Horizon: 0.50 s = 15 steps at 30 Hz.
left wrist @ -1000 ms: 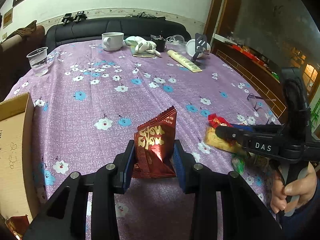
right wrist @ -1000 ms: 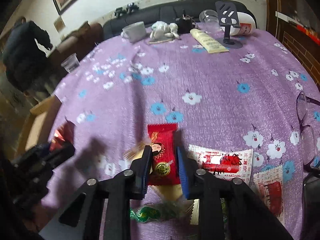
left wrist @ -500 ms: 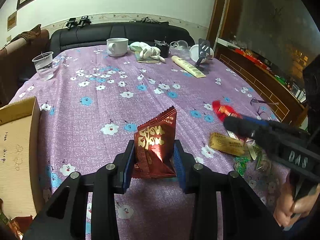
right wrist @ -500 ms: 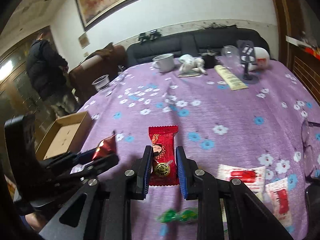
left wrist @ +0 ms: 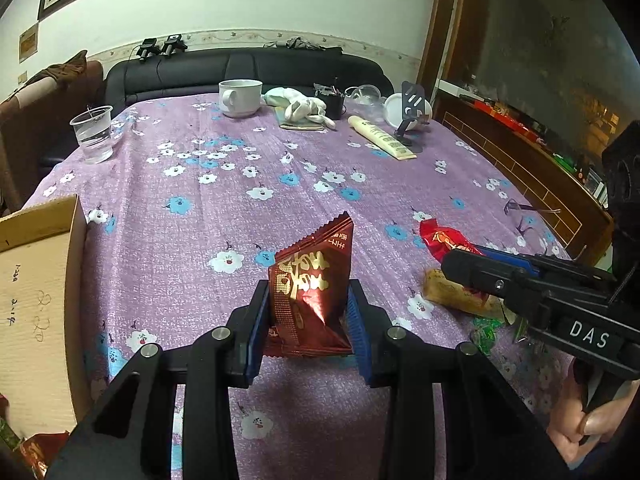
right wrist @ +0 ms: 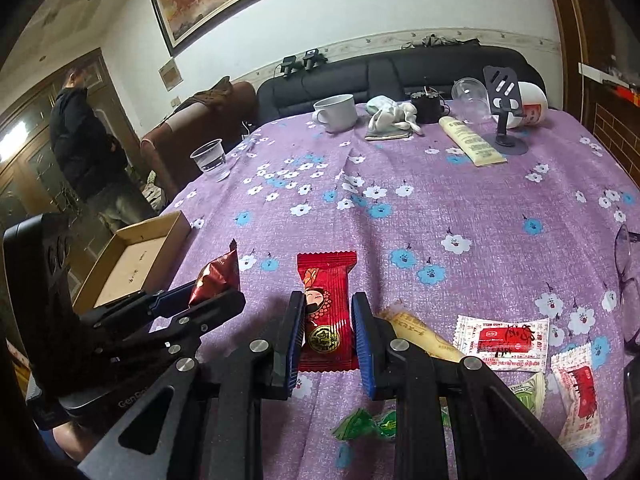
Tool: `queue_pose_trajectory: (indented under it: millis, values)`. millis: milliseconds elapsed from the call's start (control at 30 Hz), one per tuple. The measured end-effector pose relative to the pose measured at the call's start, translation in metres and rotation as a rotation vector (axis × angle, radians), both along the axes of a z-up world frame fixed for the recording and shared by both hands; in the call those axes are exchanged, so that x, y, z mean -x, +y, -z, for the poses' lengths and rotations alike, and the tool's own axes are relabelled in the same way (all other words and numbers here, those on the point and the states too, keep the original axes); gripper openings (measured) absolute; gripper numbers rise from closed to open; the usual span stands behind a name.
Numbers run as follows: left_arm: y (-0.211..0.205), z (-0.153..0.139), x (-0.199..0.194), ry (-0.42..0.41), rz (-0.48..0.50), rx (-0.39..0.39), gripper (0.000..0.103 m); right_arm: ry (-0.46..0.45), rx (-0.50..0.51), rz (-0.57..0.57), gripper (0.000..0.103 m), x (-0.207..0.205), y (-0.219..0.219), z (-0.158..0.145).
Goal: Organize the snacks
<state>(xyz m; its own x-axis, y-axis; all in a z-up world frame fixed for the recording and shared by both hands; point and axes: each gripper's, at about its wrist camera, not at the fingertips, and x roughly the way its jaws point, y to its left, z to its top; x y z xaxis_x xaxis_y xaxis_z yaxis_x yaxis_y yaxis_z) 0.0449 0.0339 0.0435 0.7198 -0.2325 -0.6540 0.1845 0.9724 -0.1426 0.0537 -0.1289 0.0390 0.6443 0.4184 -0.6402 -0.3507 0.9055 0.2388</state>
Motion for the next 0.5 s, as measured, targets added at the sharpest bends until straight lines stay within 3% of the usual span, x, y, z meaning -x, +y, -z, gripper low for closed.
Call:
queue_pose_trajectory:
  millis: [500]
  values:
    - [0.0038,-0.0030,-0.0020,-0.017,-0.006,0.016,0.034,-0.004,-0.017,0.031,0.024,-0.0003,-0.0047,-0.0015]
